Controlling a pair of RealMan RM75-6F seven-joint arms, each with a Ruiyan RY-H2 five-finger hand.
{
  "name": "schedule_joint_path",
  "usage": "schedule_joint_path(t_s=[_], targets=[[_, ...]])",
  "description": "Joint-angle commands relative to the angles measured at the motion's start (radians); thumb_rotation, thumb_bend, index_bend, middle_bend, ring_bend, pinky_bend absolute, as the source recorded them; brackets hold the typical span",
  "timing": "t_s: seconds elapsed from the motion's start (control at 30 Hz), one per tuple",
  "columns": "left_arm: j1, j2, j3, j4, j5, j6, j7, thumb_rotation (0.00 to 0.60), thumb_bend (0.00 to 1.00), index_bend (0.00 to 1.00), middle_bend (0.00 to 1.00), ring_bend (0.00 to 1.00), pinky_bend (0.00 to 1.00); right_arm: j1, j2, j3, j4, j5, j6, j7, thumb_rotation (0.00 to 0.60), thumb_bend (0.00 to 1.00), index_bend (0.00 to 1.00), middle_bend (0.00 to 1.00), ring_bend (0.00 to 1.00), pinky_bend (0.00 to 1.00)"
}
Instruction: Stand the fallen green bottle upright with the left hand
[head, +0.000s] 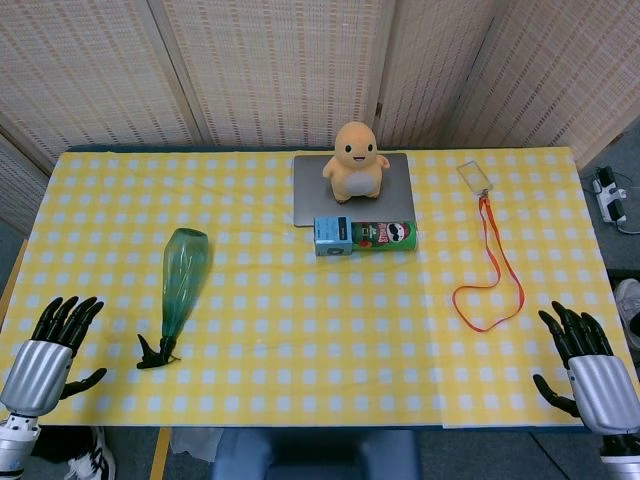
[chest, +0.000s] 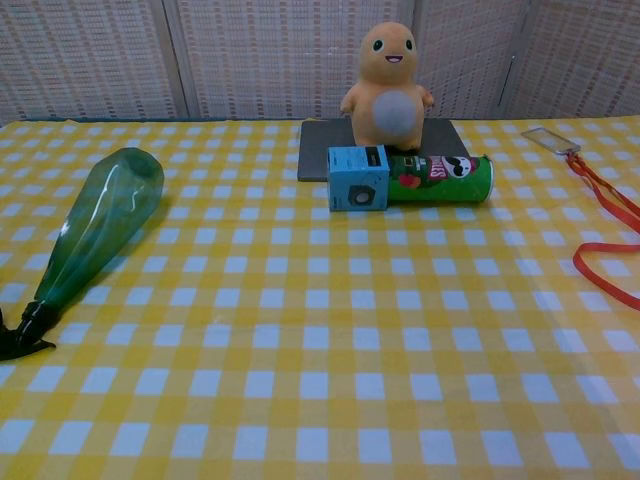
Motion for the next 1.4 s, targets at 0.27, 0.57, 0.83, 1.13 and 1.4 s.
schedule_joint_path(t_s=[0.27,0.57,0.83,1.13,1.4], targets=[[-0.021,-0.039,0.002,0.041,0.051,0.012,-0.034,0.6,0.11,0.07,0.09,0.09,0.06,-0.004,0.007,-0.003,-0.007,-0.005,0.008,0.006,0.6,0.32,0.0,0.0,0.0,0.0],[-0.066,-0.225,-0.027,0.302,0.115,0.074,-0.07,0.6,0.11,0.06,0.07,0.1,0.12,-0.001,0.005,-0.003,-0.012,-0.009,0.003,0.003,0.6,0.32,0.0,0.0,0.0,0.0],[-0.097,-0.397,-0.083,0.529,0.11,0.19,-0.171,0.6,0.09,0.05,0.03,0.08,0.09,0.012,0.002,0.0,-0.013,0.001,-0.02,0.007,0.6,0.32,0.0,0.0,0.0,0.0],[-0.15,-0.573,-0.088,0.854,0.064,0.157,-0.288,0.6,0.09,0.03,0.02,0.05,0.05,0.029,-0.001,0.006,-0.011,0.029,-0.056,0.01,0.6,0.32,0.0,0.0,0.0,0.0],[-0.173,-0.605,-0.095,0.888,-0.008,0.055,-0.294,0.6,0.09,0.04,0.02,0.04,0.03,0.04,0.001,0.016,-0.002,0.061,-0.076,0.026,0.6,0.32,0.0,0.0,0.0,0.0]])
